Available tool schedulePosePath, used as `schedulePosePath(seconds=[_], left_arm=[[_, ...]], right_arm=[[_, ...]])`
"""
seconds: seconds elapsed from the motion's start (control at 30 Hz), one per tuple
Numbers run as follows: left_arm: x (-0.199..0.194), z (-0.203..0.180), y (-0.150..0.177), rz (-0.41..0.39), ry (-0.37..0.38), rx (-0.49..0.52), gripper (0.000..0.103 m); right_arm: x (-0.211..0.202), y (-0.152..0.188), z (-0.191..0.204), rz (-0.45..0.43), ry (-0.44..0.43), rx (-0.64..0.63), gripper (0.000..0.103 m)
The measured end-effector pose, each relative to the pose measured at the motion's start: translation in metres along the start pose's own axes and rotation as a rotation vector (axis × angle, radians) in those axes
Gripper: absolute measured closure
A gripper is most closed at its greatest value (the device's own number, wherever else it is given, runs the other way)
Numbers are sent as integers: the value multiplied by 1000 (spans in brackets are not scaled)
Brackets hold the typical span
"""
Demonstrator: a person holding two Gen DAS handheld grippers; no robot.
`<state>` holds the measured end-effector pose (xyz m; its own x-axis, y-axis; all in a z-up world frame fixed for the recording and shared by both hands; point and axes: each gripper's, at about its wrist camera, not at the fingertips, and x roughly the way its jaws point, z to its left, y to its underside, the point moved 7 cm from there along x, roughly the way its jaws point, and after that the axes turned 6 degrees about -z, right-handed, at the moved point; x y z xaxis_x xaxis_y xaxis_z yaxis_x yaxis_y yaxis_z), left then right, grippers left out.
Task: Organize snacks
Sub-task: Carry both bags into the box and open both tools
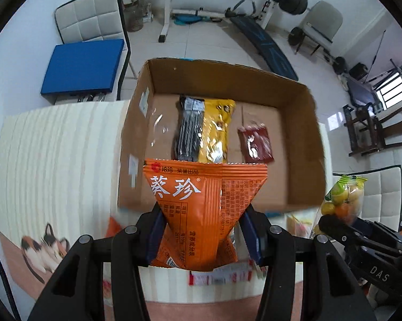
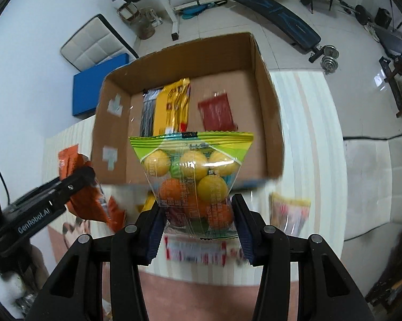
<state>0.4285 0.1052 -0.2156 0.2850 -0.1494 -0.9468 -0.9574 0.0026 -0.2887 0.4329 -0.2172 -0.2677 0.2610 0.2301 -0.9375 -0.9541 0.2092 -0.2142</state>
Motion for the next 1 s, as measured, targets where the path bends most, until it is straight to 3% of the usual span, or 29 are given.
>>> schedulePosePath(seconds=[0.2, 0.4, 0.67, 0.77, 0.83, 0.87, 0.9, 1.0], left_arm=[[55, 7, -27, 115, -24, 0, 54], [108, 10, -19, 268, -23, -12, 54], [138, 5, -6, 371, -22, 0, 54], [139, 4, 0, 394, -8, -26, 52], [138, 6, -2, 389, -5, -44, 39], [136, 7, -3, 386, -5, -51, 20], [134, 7, -4, 378, -1, -55, 11], [125, 8, -5, 348, -5, -54, 11]], right_arm=[[53, -35, -3, 94, 49, -6, 52], [105, -33, -9, 199, 85, -2, 52], [142, -27, -14, 280, 106, 9, 51], [150, -24, -15, 327, 108, 4, 43], [152, -23, -17, 340, 104, -2, 11], [151, -23, -18, 336, 105, -5, 11], [148, -24, -18, 327, 110, -11, 11], [141, -24, -17, 313, 119, -27, 11]])
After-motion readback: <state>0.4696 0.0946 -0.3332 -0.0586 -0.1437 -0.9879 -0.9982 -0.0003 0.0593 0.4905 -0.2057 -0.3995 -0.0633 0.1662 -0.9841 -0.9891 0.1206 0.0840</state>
